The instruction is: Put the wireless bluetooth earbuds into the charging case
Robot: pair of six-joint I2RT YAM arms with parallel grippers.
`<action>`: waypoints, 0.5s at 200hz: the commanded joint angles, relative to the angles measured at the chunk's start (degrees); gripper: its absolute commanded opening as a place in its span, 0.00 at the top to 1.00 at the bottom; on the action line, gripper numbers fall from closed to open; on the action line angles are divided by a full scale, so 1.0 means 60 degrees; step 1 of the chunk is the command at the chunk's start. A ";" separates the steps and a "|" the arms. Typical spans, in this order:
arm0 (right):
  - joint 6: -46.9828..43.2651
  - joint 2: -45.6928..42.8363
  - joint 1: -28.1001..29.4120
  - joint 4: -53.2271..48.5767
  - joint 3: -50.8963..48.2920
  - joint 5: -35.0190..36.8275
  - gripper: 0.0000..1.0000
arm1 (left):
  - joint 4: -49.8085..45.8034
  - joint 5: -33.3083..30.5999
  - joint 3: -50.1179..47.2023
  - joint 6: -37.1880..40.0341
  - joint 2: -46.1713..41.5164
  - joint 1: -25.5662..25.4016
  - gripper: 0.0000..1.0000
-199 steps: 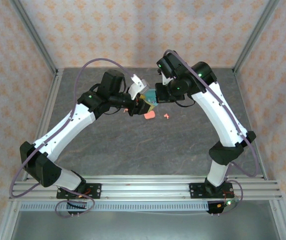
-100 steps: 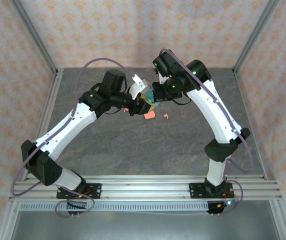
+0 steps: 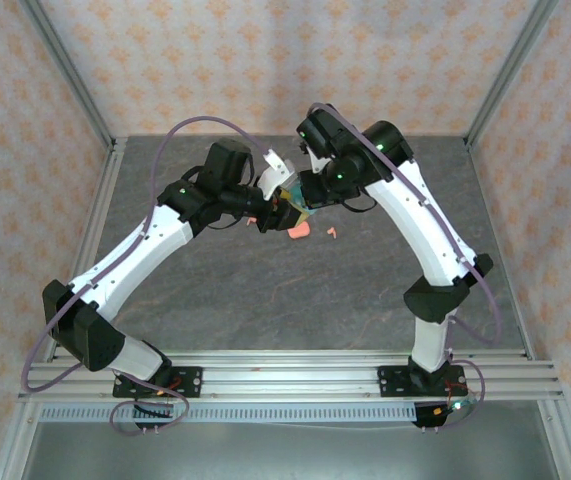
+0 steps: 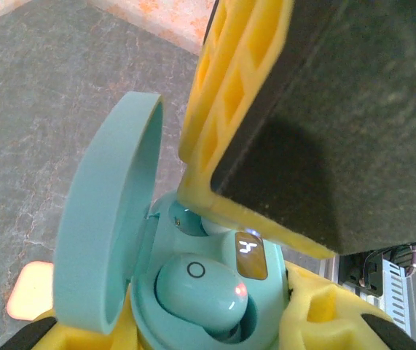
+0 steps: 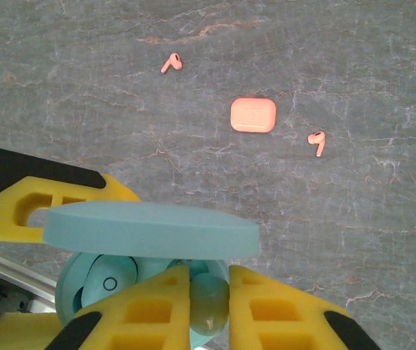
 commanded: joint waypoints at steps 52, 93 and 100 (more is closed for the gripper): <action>0.0103 0.0148 0.0135 -0.0126 0.0239 -0.1104 0.80 | 0.0336 -0.0004 0.0233 0.0081 -0.0114 -0.0064 0.92; 0.0183 0.0147 0.0135 -0.0107 0.0396 -0.1075 0.77 | 0.0356 -0.0019 0.0202 0.0081 -0.0143 -0.0065 0.92; 0.0219 0.0146 0.0138 -0.0122 0.0414 -0.1060 0.76 | 0.0370 -0.0019 0.0200 0.0081 -0.0133 -0.0065 0.92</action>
